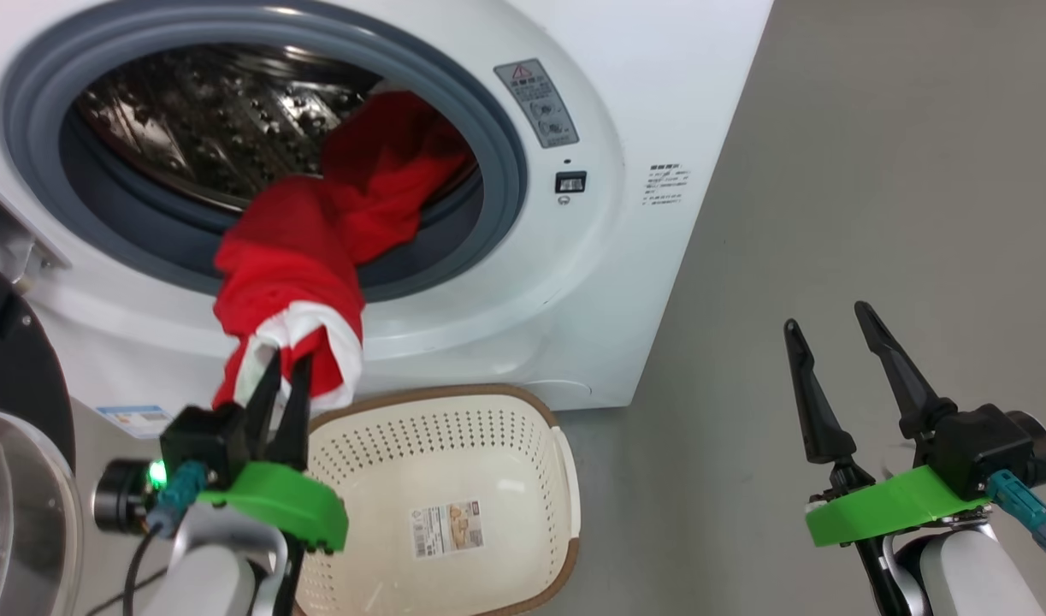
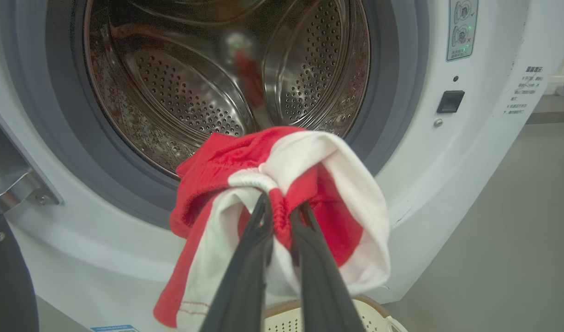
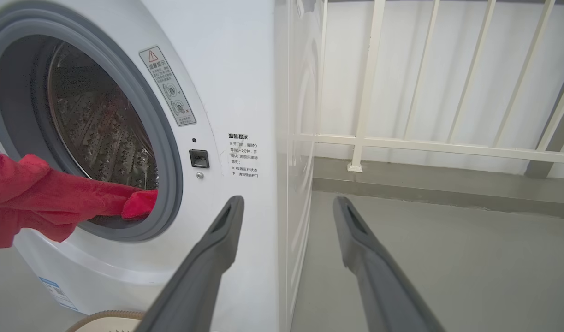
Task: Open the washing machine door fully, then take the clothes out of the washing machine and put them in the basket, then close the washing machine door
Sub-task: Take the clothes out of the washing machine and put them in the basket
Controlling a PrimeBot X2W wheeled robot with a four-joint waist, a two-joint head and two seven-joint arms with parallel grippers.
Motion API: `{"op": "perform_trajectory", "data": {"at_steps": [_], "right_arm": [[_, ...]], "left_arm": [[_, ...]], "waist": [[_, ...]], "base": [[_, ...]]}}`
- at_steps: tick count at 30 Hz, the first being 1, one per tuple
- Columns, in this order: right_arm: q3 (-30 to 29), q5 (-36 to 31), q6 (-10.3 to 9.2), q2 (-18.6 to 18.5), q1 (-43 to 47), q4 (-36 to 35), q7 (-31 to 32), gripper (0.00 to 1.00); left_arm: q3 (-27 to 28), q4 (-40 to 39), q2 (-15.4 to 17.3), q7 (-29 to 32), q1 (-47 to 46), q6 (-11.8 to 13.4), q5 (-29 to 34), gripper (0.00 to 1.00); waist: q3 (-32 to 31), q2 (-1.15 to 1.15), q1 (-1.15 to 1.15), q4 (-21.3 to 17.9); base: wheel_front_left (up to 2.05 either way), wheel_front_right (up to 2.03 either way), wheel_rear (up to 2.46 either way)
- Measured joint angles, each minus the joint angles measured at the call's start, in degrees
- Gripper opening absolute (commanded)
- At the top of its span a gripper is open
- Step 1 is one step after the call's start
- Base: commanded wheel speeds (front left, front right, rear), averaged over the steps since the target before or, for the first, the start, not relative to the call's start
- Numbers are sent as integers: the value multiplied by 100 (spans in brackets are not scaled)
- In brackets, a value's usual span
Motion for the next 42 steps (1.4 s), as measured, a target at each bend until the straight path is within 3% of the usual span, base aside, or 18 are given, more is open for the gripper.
{"op": "perform_trajectory", "data": {"at_steps": [12,16,24,42], "right_arm": [[-88,0,0,1,171,-16,0,100],[-85,1,0,3,196,-37,0,100],[-15,7,0,3,173,-71,1,100],[103,7,0,2,-307,-131,0,100]], "left_arm": [[-26,-1098,137,356,851,327,-158,0],[-167,-1025,66,784,1047,221,-459,0],[-430,75,-289,937,958,-141,-735,0],[-579,3467,-943,638,-800,-1012,-1018,0]], "waist": [[-234,0,0,-77],[-184,0,0,-81],[58,0,0,-102],[999,0,0,-228]], "base": [[0,0,0],[0,0,0],[0,0,0],[0,0,0]]}}
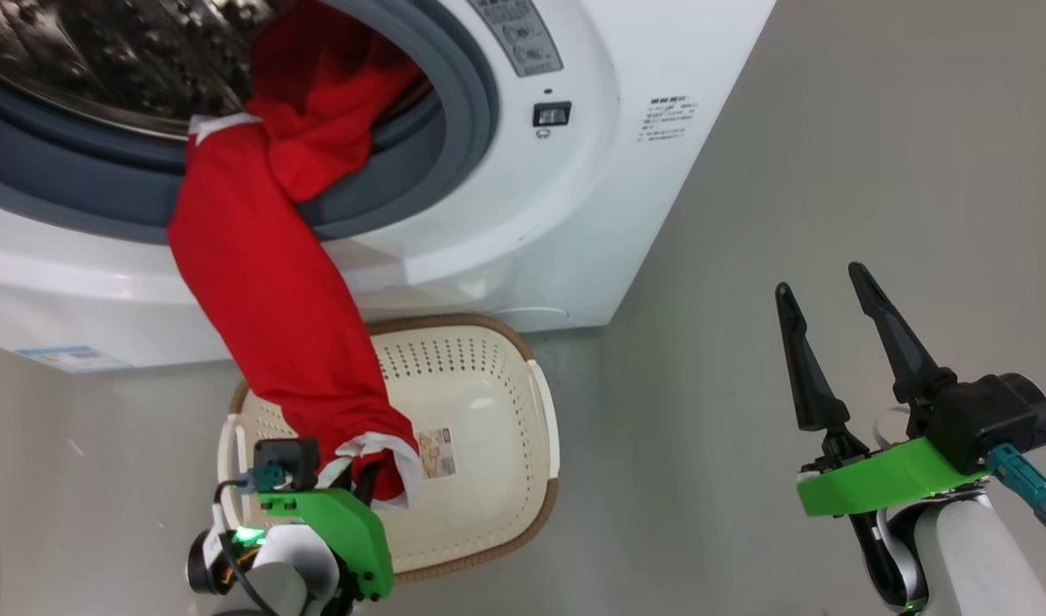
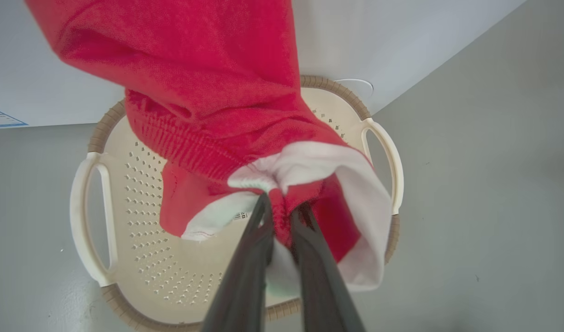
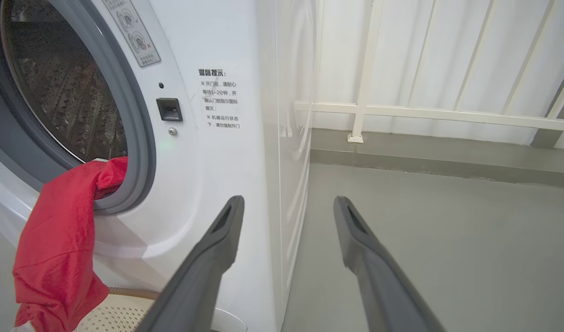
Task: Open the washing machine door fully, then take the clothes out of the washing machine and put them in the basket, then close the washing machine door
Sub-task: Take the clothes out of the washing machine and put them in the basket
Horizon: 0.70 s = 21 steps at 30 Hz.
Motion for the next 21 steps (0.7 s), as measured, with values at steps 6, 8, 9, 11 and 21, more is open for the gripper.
{"op": "perform_trajectory", "data": {"at_steps": [6,8,9,11,21], "right_arm": [[12,2,0,-1,-124,-19,0,100],[18,2,0,-1,-155,-30,0,100],[23,2,0,-2,-161,-34,0,100],[41,2,0,-1,-207,-43,0,100],[67,2,0,-2,-405,-126,0,100]], "left_arm": [[10,813,-124,-42,-405,-185,-99,0],[15,1040,-155,-54,-542,-241,-165,0],[26,1148,-174,-51,-598,-285,-233,0],[41,1340,-194,-20,-676,-325,-323,0],[9,1786,-259,3,-940,-380,-436,0]], "waist": [[295,0,0,-80],[401,0,0,-103],[452,0,0,-114],[551,0,0,-139],[1007,0,0,-261]], "base": [[0,0,0],[0,0,0],[0,0,0],[0,0,0],[0,0,0]]}}
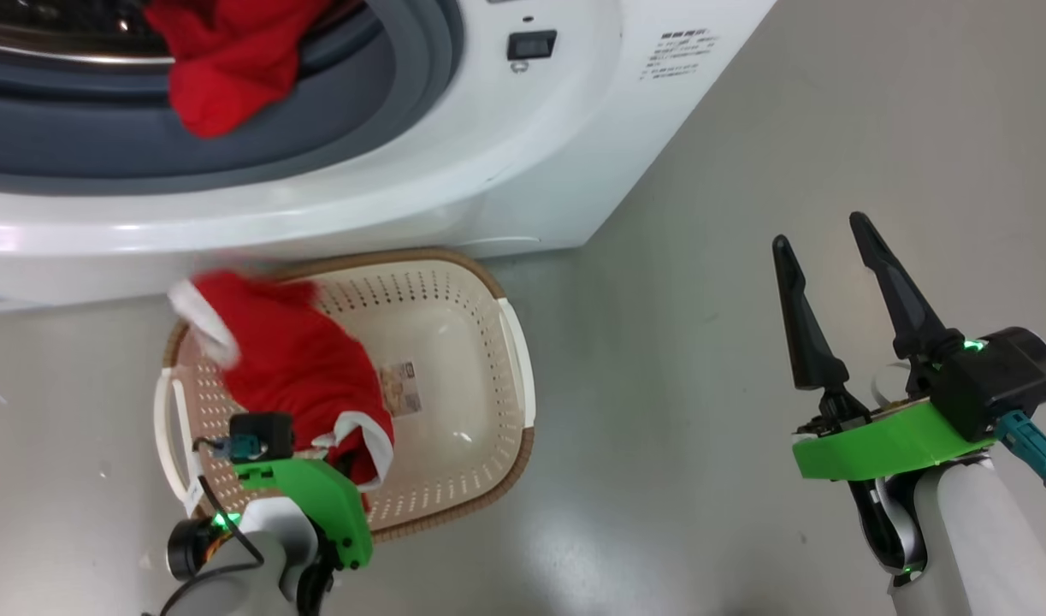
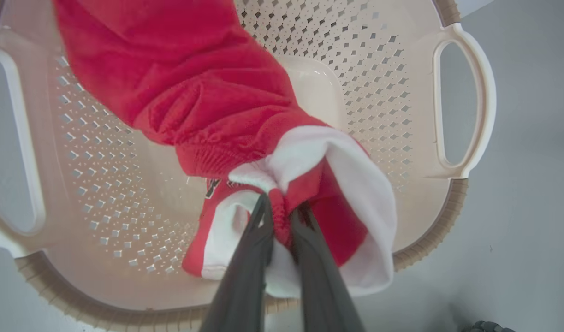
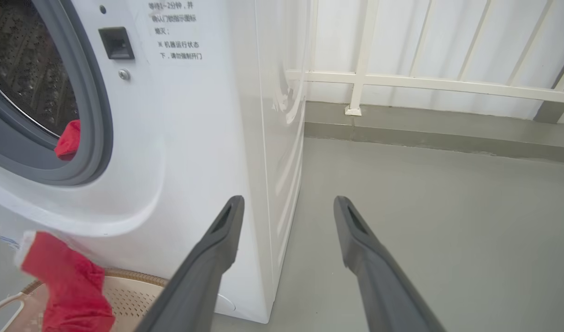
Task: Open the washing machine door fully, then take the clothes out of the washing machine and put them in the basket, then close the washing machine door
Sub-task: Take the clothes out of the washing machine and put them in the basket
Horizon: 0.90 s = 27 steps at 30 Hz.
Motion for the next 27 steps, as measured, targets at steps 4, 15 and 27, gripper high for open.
{"op": "perform_trajectory", "data": {"at_steps": [4,15,27], "right_arm": [[24,0,0,-1,-76,-20,0,100],[44,1,0,-1,-177,-22,0,100],[-14,9,0,-1,-177,73,0,100]], "left_arm": [[2,54,-7,-9,-125,0,-14,0],[53,127,-3,-485,-270,112,-153,100],[34,70,11,-883,-365,230,-90,100]], "waist": [[189,0,0,-26],[393,0,0,-51],[134,0,0,66]], "base": [[0,0,0],[0,0,0],[0,0,0]]}}
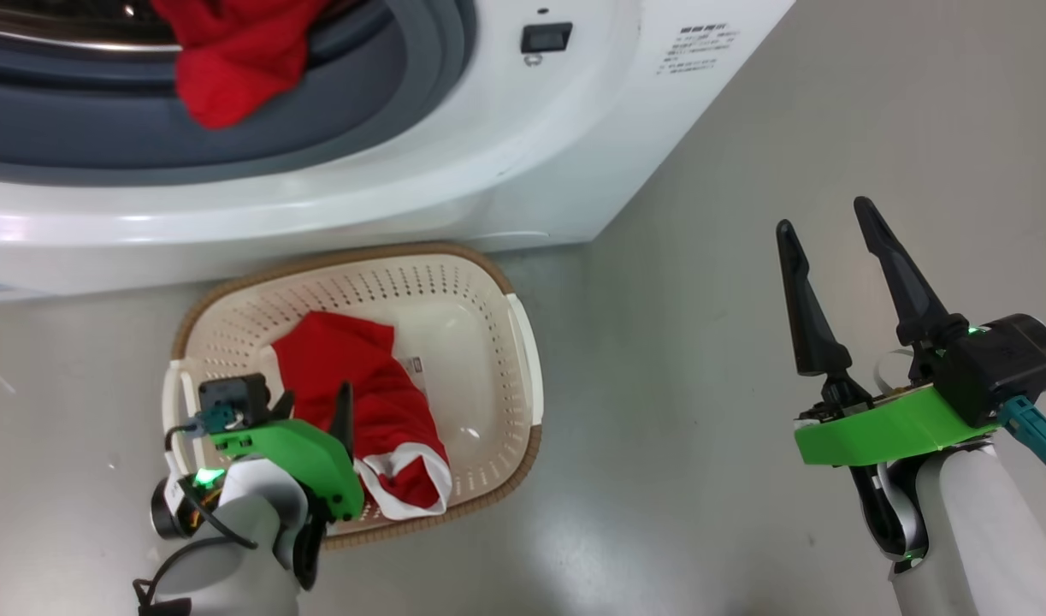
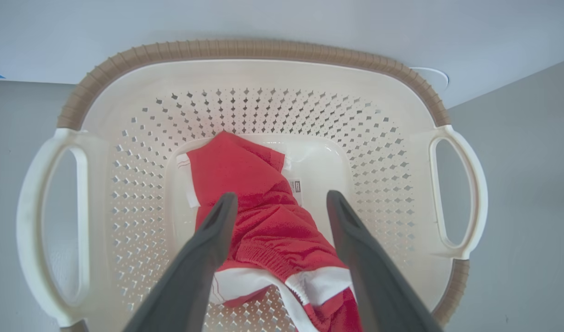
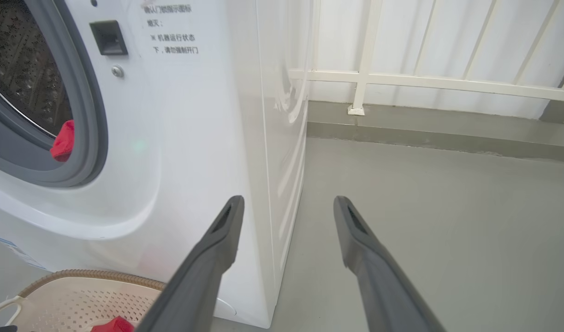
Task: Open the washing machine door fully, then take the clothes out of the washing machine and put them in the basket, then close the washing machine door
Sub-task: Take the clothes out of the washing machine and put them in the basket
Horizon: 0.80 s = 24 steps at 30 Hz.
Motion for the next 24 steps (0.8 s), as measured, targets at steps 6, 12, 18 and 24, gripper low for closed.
{"op": "perform_trajectory", "data": {"at_steps": [6,12,18,24], "right_arm": [[-70,0,0,-2,40,68,0,100],[-118,0,0,-2,142,156,0,100],[-156,-3,0,-2,265,224,0,100],[-234,-11,0,-2,400,272,0,100]], "left_arm": [[229,-577,52,-41,175,25,9,100],[660,-1556,109,-40,720,-27,220,100],[1187,-2711,108,-41,1355,16,825,100],[1401,-3500,84,-41,1812,136,1450,100]], "waist": [[-271,0,0,94],[-577,0,0,186],[-957,0,0,271],[-1304,0,0,318]], "base": [[0,0,0],[0,0,0],[0,0,0],[0,0,0]]}}
